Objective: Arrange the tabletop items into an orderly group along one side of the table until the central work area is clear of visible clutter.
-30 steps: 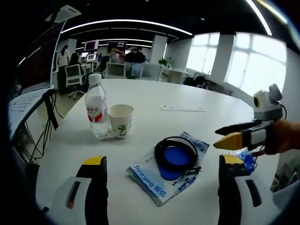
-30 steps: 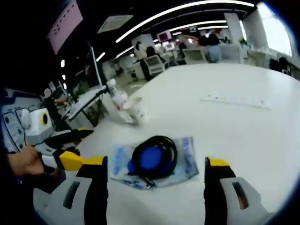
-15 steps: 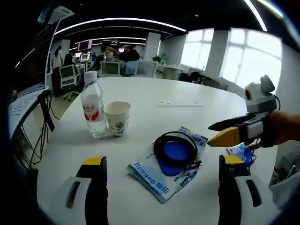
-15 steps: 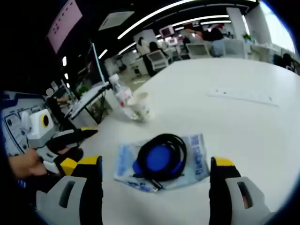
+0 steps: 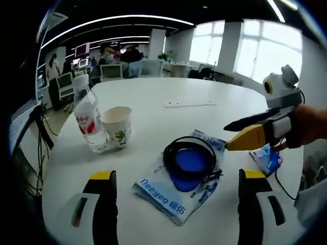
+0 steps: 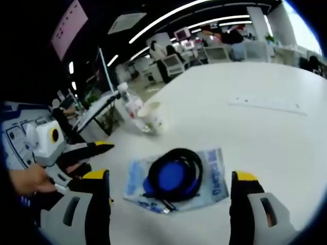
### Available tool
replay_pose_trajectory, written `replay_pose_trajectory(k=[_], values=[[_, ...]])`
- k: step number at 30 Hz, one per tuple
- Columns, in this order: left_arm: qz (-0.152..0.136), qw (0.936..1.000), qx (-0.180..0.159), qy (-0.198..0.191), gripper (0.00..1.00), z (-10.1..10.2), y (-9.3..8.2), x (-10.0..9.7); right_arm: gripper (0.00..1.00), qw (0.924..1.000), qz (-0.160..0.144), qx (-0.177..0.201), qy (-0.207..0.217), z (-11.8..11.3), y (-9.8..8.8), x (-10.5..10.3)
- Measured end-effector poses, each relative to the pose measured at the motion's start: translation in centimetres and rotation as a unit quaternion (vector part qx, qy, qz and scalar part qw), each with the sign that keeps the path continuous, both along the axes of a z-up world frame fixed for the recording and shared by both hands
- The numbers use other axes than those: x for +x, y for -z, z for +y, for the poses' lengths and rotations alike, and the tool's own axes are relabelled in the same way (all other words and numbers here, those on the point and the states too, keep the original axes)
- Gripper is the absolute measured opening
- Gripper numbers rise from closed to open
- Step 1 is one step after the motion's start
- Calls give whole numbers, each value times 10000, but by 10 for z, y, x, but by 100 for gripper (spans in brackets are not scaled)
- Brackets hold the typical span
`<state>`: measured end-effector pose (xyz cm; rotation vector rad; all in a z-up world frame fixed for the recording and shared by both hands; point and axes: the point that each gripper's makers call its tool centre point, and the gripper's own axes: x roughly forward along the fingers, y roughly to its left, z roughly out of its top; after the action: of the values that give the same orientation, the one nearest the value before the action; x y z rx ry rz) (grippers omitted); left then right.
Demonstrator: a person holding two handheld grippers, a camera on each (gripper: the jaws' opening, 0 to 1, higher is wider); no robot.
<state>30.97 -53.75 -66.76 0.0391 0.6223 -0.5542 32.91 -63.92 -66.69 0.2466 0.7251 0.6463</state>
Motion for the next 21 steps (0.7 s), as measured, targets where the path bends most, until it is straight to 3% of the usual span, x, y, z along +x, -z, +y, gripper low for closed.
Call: replay_pose_trajectory(k=[21], values=[[157, 9995, -252, -63, 100, -21, 14, 28, 84, 9995, 226, 72, 231, -5, 12, 14]])
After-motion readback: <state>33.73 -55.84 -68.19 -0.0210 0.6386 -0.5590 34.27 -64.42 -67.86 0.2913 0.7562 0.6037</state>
